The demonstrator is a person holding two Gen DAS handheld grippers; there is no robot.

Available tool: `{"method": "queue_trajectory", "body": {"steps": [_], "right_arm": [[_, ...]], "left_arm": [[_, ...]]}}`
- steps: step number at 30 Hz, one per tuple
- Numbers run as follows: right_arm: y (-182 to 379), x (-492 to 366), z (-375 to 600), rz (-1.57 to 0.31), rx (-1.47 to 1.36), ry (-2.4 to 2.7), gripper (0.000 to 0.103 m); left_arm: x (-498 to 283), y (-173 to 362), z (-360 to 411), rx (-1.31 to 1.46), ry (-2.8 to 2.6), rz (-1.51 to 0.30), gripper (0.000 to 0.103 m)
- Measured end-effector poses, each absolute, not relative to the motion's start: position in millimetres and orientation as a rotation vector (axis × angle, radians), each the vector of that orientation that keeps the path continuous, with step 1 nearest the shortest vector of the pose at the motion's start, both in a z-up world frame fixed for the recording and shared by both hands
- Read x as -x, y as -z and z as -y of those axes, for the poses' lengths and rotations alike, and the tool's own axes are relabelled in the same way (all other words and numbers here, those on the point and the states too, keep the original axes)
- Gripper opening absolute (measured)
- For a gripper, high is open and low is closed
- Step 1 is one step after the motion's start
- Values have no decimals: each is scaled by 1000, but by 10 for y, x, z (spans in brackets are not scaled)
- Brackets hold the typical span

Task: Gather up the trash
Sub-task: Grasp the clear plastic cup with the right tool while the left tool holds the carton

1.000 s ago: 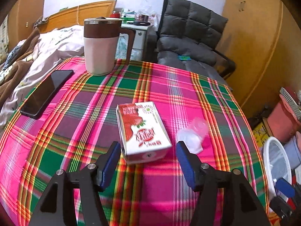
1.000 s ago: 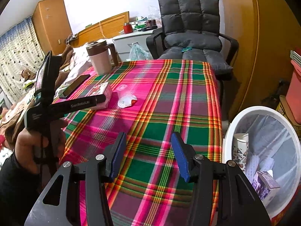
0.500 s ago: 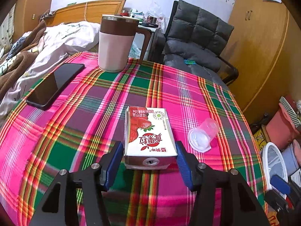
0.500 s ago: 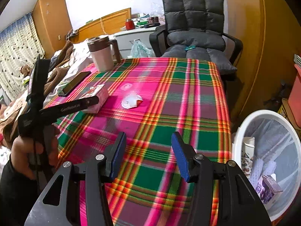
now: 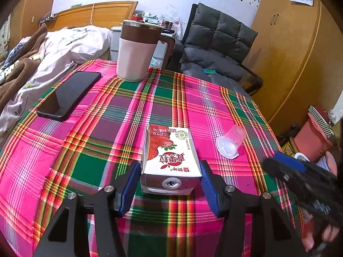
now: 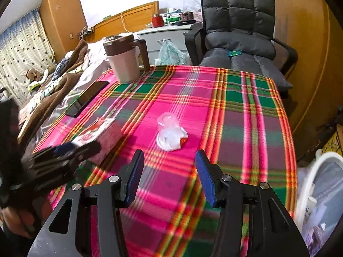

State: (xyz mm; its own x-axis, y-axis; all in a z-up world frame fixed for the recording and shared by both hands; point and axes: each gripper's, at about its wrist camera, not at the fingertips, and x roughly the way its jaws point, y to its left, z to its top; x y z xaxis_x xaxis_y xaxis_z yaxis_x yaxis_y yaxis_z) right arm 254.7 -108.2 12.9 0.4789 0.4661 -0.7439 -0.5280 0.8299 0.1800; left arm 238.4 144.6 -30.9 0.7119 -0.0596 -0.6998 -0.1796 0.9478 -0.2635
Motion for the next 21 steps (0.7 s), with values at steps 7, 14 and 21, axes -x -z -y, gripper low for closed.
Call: {"method": "queue_trajectory", "body": {"steps": [7,14,21], "right_arm": [[-4,-2713,964,-905,87,-598,52],[84,-2795,914,-925,76,-610,47],[16,-2725,967,-906,80,-613,36]], "left_arm": [[-2405,388,-1543,334,-65,-805,56],[-2416,400,-1542,334,-65,-808,58],[-2464,471,-1545,349,-63,-833,58]]}}
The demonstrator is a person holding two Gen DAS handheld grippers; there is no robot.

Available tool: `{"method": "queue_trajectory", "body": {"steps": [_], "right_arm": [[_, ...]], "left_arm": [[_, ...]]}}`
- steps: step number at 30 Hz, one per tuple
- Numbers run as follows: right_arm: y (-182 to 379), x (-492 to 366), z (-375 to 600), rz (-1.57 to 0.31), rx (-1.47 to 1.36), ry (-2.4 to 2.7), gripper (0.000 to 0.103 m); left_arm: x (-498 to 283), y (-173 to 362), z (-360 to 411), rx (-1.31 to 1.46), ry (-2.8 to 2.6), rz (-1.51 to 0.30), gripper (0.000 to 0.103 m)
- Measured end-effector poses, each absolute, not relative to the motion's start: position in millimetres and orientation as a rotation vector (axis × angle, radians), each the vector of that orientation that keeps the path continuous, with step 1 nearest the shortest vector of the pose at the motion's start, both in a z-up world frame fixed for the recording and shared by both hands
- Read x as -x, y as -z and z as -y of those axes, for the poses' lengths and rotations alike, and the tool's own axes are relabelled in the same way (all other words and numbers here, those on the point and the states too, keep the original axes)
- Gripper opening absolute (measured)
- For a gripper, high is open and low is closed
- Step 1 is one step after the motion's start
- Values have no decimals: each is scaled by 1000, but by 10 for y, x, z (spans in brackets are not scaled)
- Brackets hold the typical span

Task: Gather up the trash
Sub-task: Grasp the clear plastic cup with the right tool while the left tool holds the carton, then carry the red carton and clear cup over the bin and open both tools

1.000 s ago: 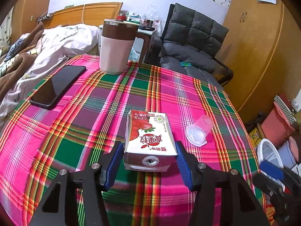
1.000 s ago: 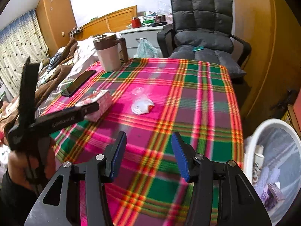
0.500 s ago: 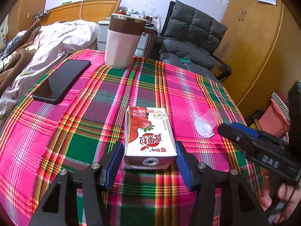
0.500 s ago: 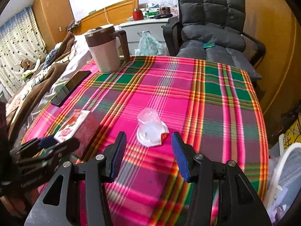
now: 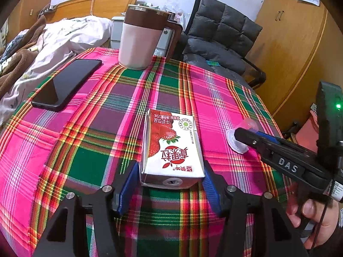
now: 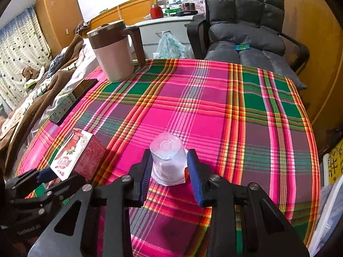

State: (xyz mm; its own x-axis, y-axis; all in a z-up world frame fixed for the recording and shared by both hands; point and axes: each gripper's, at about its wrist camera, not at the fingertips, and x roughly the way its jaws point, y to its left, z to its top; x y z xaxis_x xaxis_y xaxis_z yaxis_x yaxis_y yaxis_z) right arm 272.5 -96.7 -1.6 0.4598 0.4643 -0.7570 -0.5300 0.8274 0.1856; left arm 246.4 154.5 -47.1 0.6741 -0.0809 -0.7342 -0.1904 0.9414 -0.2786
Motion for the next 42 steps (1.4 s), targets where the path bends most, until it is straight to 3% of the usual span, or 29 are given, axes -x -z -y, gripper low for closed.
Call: {"method": "queue_trajectory", "body": {"steps": [42], "right_arm": [[-441,-1685,2057,-795,-34,-502,36]], "left_arm": [[-1550,-68,-134,213,133,-775,57]]}}
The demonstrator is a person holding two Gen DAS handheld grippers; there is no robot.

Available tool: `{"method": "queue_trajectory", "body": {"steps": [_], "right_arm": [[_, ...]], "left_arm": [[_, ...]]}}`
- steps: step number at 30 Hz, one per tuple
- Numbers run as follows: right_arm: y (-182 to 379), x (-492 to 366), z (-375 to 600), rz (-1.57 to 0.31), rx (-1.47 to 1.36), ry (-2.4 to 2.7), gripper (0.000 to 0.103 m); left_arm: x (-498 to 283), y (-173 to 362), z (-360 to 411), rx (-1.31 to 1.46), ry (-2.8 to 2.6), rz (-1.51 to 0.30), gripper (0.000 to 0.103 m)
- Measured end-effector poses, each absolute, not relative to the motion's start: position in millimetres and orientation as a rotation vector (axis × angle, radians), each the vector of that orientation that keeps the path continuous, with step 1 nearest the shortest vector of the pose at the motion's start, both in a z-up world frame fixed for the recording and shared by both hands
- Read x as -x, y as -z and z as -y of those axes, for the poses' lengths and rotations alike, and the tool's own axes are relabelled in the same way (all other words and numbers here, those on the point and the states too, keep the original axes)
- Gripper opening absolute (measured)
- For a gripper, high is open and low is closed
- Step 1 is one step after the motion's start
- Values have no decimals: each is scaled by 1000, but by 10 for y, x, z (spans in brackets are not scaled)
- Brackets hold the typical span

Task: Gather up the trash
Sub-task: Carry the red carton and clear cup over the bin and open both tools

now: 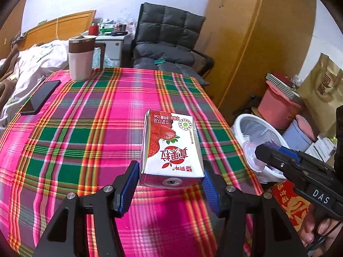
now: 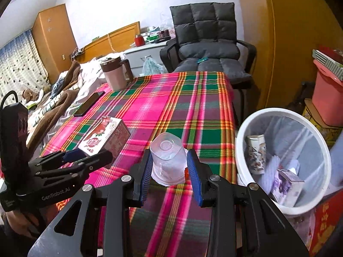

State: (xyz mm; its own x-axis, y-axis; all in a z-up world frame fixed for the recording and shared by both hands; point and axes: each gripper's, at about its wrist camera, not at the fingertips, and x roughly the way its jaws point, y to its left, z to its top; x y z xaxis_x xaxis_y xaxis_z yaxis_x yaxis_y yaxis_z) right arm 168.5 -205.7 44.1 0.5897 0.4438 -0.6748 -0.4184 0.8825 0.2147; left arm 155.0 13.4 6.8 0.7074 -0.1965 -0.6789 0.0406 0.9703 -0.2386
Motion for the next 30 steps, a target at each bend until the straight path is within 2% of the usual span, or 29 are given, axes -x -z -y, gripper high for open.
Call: {"method": "queue_trajectory", "body": {"steps": [18,30], "right_arm": [[-374,-1600,2484,-780,-98,-446,36],[-330,-1631,2999,-782,-157,-350,36]], "left_arm": [[-1619,-175,324,158,200,-784,57],[-1877,-187,907,108,311,-788,57]]}}
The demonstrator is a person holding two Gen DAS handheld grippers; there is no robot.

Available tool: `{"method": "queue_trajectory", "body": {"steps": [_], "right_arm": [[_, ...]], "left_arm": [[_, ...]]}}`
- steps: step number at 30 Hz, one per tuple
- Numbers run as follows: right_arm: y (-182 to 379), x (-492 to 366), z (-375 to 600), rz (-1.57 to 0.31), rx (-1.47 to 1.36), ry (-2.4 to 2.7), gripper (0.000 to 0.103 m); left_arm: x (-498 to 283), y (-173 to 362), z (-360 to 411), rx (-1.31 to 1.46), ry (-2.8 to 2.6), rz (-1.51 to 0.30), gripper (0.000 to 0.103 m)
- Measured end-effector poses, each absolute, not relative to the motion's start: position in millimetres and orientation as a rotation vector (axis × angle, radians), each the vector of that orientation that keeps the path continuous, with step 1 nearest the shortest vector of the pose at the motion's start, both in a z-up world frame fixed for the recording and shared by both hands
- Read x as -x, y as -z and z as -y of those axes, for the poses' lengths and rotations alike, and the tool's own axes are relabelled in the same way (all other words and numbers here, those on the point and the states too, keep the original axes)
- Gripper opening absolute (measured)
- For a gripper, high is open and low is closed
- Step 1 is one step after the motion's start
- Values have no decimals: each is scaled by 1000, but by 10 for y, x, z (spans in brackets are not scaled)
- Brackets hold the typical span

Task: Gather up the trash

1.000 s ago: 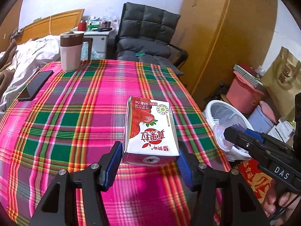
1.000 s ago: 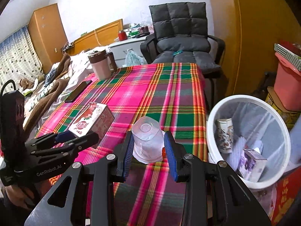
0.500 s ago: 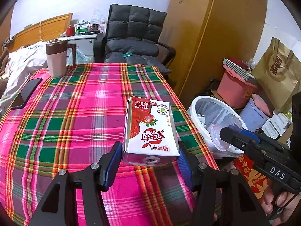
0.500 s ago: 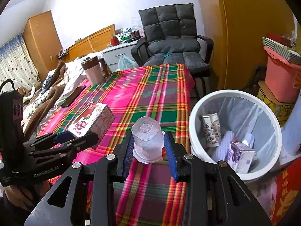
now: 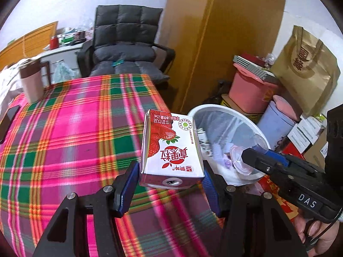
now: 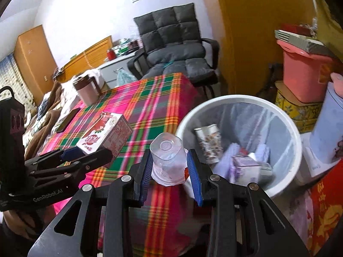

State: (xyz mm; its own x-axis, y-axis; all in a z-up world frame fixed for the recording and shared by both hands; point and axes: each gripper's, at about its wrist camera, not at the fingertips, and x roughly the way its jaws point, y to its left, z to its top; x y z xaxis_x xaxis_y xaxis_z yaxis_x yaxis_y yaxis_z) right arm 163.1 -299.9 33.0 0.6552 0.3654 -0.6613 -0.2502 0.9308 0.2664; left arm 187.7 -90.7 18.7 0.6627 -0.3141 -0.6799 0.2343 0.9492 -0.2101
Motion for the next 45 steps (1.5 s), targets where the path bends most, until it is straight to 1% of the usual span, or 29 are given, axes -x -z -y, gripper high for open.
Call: {"method": "queue_trajectory", "body": {"steps": [14,28,33,45], "right_arm": [[-211,-1782,3496,-802,-209,-225,36],[-76,-1987,3669,-852,-213,-186,36],[-98,-1988,3661,-841,-208,-199,48],[-242,-1762,3556,-812,-183,-198,48]], "left_arm": [[-2297,-67,1586,63,453,-822,57],[-2553,92,1917,35,530,-859,58],[-2556,94,1914,43,524,-848,58],[-2328,-14,1716,57,487,-835,60]]}}
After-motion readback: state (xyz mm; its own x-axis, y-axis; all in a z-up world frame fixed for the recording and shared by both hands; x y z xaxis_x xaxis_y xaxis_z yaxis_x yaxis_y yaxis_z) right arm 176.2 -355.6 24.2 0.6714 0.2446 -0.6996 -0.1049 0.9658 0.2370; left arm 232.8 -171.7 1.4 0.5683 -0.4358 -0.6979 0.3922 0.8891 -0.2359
